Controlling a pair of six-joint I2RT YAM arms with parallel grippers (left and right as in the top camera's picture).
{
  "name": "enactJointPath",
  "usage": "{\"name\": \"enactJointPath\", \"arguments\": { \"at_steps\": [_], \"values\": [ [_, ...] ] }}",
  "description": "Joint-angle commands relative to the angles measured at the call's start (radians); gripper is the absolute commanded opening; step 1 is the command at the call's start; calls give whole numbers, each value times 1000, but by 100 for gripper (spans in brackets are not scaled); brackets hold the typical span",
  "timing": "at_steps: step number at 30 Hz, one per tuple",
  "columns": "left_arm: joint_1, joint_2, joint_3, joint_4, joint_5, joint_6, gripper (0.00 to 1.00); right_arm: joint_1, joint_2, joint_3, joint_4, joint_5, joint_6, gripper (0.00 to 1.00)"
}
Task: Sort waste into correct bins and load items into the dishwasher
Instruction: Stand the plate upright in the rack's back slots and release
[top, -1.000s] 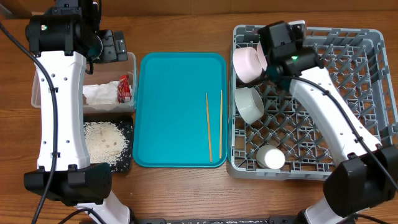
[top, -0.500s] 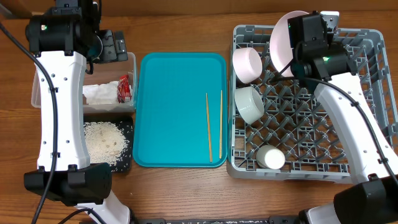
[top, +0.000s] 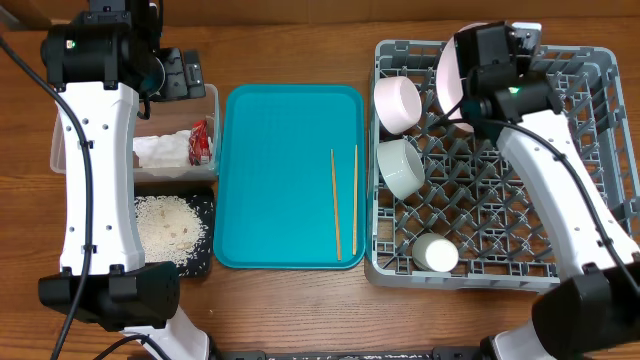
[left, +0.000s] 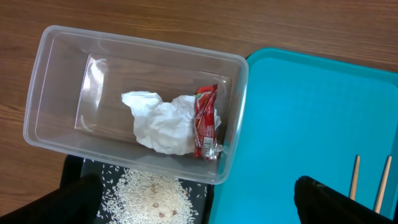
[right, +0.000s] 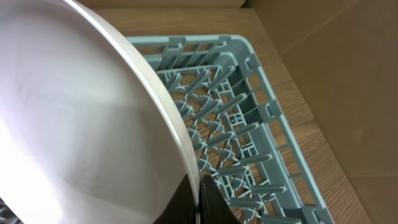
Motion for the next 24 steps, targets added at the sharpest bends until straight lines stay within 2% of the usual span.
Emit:
{"name": "enactJointPath", "arguments": {
  "at_steps": [1,15,24],
  "values": [
    [6,10,-3,0,-12,-6,100,15,40,30,8,42,20,4],
    [6,10,-3,0,-12,-6,100,16,95,30,-6,30,42,4],
    [6,10,-3,0,-12,-6,100,16,69,32,-75,318,41,4]
  ]
}}
